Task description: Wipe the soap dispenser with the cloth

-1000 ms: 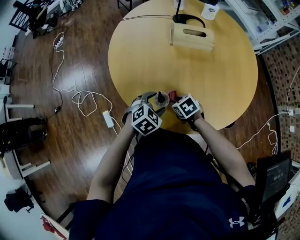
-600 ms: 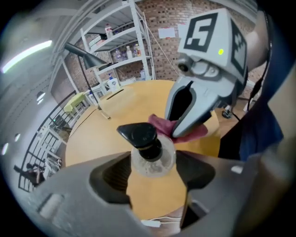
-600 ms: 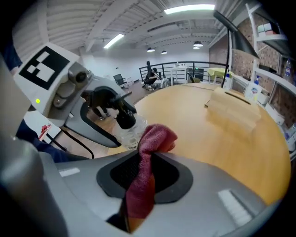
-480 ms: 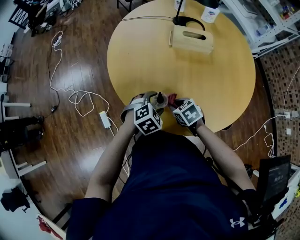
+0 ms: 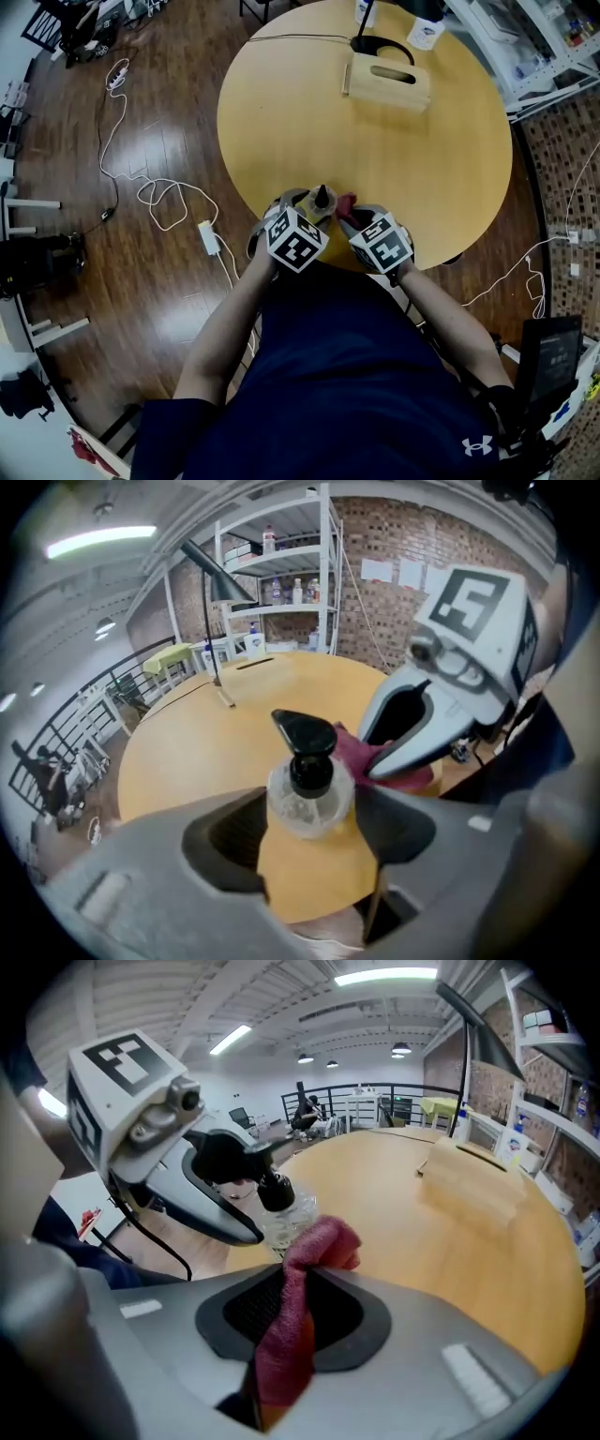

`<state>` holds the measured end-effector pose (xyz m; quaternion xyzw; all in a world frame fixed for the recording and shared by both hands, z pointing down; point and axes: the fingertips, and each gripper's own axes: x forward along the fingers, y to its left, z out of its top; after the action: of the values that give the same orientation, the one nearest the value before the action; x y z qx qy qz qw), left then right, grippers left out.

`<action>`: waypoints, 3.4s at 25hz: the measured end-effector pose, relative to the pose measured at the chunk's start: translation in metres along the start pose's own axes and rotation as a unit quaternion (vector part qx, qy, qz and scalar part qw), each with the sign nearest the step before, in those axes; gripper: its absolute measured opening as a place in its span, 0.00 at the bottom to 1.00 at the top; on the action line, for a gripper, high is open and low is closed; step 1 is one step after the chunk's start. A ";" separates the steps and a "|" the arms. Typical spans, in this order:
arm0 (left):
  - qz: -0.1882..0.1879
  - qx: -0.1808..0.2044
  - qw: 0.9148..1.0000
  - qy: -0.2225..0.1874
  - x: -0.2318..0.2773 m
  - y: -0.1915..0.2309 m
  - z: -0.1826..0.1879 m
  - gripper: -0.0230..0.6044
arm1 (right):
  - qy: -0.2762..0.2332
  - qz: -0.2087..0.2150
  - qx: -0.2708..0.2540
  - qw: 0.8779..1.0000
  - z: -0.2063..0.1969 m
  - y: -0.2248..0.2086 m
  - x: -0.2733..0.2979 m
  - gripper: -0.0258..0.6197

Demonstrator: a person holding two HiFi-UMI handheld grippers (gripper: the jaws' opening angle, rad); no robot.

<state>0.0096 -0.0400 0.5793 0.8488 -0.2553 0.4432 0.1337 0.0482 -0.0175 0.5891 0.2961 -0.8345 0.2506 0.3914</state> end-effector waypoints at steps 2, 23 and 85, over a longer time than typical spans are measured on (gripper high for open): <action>-0.014 0.042 0.999 0.002 0.002 0.000 -0.001 0.51 | -0.015 -0.002 -0.002 1.000 0.008 0.001 -0.009 0.18; -0.034 0.196 0.978 0.070 0.006 0.005 -0.010 0.52 | 0.000 0.043 0.042 0.998 -0.001 0.010 0.002 0.18; -0.020 0.016 0.999 0.032 -0.002 0.015 -0.002 0.52 | 0.009 0.068 0.034 0.997 0.013 0.013 0.004 0.18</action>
<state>-0.0010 -0.0515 0.5788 0.8411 -0.2269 0.4714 0.1371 0.0306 -0.0181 0.5830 0.2498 -0.8398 0.3077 0.3709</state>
